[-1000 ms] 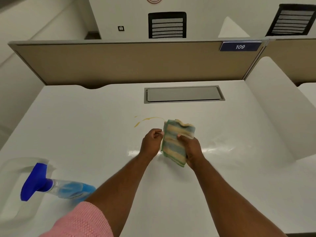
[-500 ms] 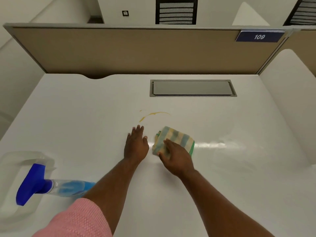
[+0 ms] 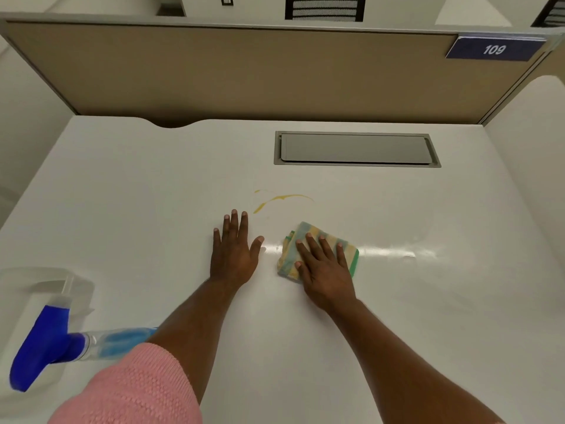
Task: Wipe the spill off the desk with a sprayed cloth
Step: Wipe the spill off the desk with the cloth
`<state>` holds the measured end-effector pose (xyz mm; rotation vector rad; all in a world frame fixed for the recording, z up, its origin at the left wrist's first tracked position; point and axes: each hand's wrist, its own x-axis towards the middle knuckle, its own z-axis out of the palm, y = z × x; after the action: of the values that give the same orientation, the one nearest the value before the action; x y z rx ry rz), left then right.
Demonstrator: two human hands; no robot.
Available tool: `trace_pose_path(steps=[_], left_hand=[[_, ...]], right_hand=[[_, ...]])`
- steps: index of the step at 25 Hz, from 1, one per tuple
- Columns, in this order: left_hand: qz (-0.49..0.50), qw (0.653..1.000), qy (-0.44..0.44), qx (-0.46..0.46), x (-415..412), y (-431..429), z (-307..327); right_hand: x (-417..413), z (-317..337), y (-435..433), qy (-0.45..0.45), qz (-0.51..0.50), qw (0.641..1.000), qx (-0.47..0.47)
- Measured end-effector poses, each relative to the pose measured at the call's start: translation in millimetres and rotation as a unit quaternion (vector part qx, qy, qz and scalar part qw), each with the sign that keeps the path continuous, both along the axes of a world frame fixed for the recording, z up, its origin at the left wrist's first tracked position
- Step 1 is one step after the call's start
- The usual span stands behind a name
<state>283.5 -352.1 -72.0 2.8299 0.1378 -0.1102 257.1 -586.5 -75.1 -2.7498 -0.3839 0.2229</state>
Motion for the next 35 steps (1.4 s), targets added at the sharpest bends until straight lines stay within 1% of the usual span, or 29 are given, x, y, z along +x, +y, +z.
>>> trace_pose_path(steps=[3, 6, 9, 14, 20, 25, 35], left_hand=[[-0.008, 0.999, -0.004, 0.039, -1.2, 11.5, -8.5], [-0.013, 0.998, 0.014, 0.065, -3.7, 19.2, -17.2], [-0.01, 0.998, 0.021, 0.066, -4.6, 20.1, -21.3], [-0.01, 0.998, 0.019, 0.058, -4.8, 21.8, -19.1], [-0.015, 0.998, 0.001, 0.062, -4.8, 22.5, -18.1], [0.003, 0.999, 0.0, 0.047, -2.3, 21.9, -20.6], [0.006, 0.998, 0.01, 0.069, -1.0, 23.7, -25.3]], right_hand=[[5.1, -8.8, 4.4, -0.019, 0.01, 1.0, 0.0], [11.8, -14.5, 14.3, -0.027, 0.019, 0.999, -0.009], [21.3, -17.7, 24.4, -0.031, 0.04, 0.999, -0.011], [47.4, -20.3, 53.2, -0.04, 0.101, 0.994, -0.019], [78.4, -24.2, 81.1, -0.05, 0.12, 0.991, -0.033], [109.2, -22.7, 107.3, -0.043, 0.109, 0.993, -0.03], [147.8, -21.1, 127.6, -0.032, 0.039, 0.998, -0.024]])
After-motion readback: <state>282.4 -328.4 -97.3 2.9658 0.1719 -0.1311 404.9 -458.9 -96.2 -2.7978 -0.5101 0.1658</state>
